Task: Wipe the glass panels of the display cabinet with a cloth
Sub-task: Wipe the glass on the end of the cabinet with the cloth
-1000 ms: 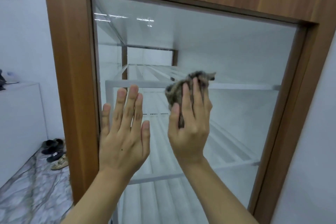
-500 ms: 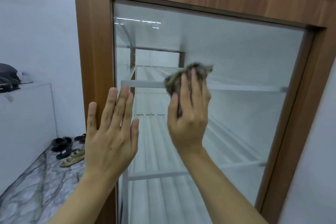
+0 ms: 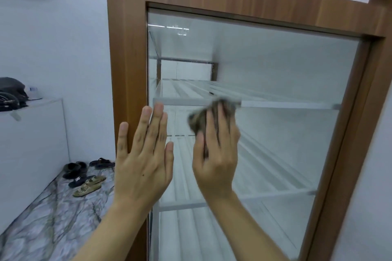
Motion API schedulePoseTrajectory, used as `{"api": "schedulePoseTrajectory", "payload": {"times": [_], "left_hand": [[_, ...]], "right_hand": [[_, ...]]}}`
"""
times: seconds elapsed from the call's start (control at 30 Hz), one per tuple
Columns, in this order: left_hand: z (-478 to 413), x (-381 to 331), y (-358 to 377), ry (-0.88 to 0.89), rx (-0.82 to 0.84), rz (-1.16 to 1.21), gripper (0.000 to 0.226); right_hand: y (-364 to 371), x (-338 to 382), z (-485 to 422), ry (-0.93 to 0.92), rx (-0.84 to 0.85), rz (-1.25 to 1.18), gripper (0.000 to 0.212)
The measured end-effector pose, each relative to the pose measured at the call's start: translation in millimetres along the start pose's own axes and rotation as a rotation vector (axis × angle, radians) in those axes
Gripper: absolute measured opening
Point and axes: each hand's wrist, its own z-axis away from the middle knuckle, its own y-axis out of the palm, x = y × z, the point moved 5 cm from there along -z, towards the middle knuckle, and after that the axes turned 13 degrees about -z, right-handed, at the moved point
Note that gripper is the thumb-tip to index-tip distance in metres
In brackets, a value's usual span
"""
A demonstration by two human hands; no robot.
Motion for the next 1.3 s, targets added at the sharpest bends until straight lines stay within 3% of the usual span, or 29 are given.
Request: {"api": "schedulePoseTrajectory", "payload": {"times": [0.13,0.37,0.53,0.6,0.77,0.83,1.03,1.23,1.3], "left_hand": [[1.1,-1.0,0.3,0.003,-0.011,-0.016,0.061],[-1.2,-1.5,-0.9,0.004,-0.010,0.007,0.060],[4.9,18.5,-4.6,0.022,-0.055,0.134,0.058],[6.0,26.0,-4.1,0.044,-0.070,0.151,0.057],[8.8,29.2,-2.0,0.030,-0.098,0.225,0.054],[9.8,30.0,-0.8,0.022,-0.109,0.244,0.053],[12.5,34.1,0.6,0.041,-0.101,0.308,0.055],[13.5,35.1,2.1,0.015,-0.087,0.346,0.052],[14.4,35.5,2.3,0.011,-0.088,0.352,0.051]], "right_hand": [[-18.2,-4.1,94.2,0.030,0.098,0.038,0.040],[7.0,2.7,-56.4,0.049,-0.120,-0.012,0.038],[-8.6,4.5,78.9,-0.036,0.144,0.032,0.042],[-12.6,1.5,93.5,-0.032,0.161,0.033,0.040],[19.2,20.4,-53.6,-0.031,-0.050,-0.012,0.039],[31.5,30.3,-86.9,-0.030,-0.060,-0.027,0.040],[7.3,21.8,39.1,-0.168,0.238,0.056,0.046],[36.6,37.6,-93.0,-0.088,0.037,-0.016,0.042],[43.4,42.9,-99.5,-0.115,0.048,-0.037,0.041]]}}
